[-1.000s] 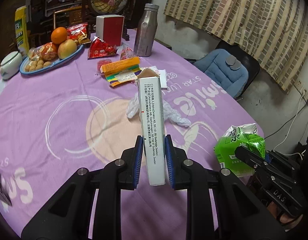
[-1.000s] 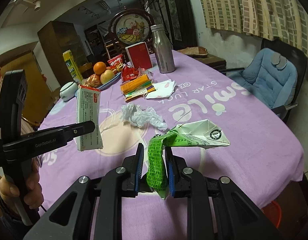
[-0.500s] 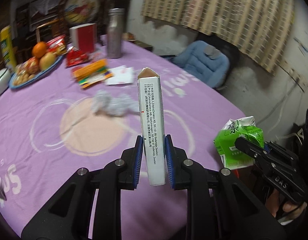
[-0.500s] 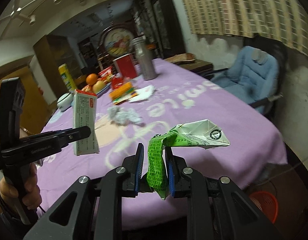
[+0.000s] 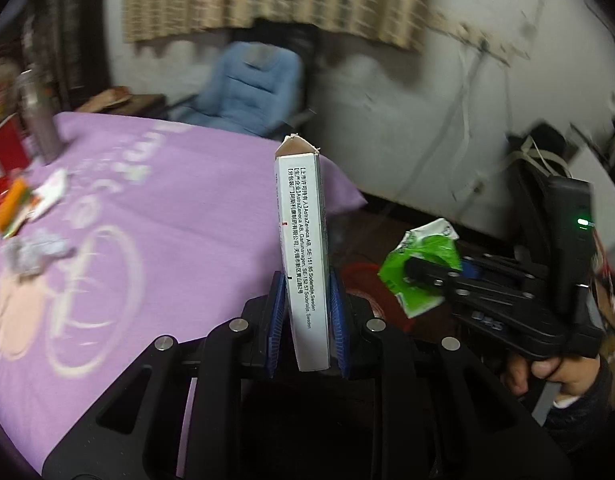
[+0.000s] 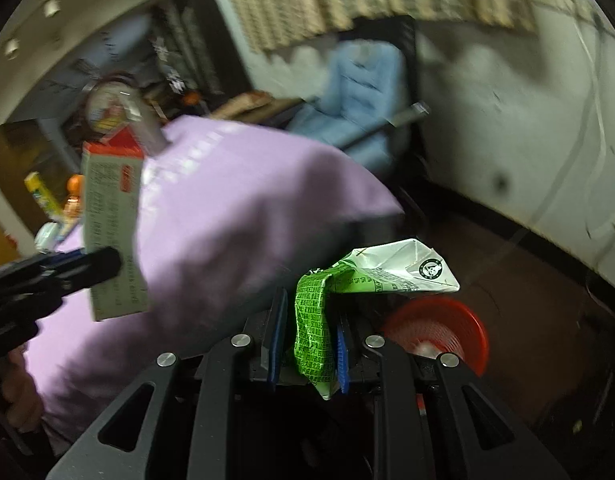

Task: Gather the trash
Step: 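Carry the box and packet to the red wastebasket and open both tools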

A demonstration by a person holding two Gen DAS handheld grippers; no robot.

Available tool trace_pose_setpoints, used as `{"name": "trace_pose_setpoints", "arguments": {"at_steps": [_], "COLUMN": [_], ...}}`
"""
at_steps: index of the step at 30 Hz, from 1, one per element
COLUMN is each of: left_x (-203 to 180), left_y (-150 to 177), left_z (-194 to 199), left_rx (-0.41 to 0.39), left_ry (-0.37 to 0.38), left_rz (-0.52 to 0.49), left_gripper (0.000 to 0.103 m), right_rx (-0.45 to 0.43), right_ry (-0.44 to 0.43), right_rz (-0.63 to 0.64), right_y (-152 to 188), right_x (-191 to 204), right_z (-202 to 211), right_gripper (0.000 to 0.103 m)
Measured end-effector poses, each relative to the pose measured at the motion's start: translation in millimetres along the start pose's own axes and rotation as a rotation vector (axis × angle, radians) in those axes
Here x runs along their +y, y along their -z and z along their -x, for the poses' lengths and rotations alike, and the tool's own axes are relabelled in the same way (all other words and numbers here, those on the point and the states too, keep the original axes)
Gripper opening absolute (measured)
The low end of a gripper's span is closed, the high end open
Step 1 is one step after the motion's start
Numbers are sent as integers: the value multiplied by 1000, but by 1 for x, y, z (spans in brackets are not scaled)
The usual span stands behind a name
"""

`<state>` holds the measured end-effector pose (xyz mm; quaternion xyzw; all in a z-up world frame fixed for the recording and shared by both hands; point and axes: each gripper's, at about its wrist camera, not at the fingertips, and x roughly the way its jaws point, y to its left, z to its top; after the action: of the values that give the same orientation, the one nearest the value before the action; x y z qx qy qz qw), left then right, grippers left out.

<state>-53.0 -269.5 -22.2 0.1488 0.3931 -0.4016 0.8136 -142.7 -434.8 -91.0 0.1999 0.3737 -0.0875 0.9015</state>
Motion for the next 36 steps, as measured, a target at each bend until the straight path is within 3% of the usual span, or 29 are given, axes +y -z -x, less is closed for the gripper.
{"name": "trace_pose_setpoints", "arguments": {"at_steps": [7,14,22,25,31,33,34,35,36], "left_x": [-45,-75,-92,-94,-102,-106,-108,-111,-111], "left_y": [10,31,55,63,72,73,74,74,74], "left_z": [-73,-178,-289,-328,-361,-369,-371,-372,-372], "left_rx": [139,329,529,597,657,678,687,689,686], "left_ry": [94,144,189,166,148,150,153,155,148], "left_rz": [-93,-108,-87,-90,-100,-86,-82,-81,-84], "left_gripper": [24,24,24,24,25,29,34,39,59], "right_rx": [124,205,266,288,340,343,340,333,322], "right_ry": [85,59,82,87,91,91,93,89,92], "right_rz": [-193,-414,-556,-596,-614,-617,-622,-634,-649], "right_y": [36,67,86,91,92,89,88,87,87], "right_x": [-85,-153,-202,-215,-225,-226,-228,-230,-231], "right_z": [-50,-98,-159,-176,-199,-202,-202,-201,-194], "right_gripper": [21,21,21,21,22,25,32,53,66]}}
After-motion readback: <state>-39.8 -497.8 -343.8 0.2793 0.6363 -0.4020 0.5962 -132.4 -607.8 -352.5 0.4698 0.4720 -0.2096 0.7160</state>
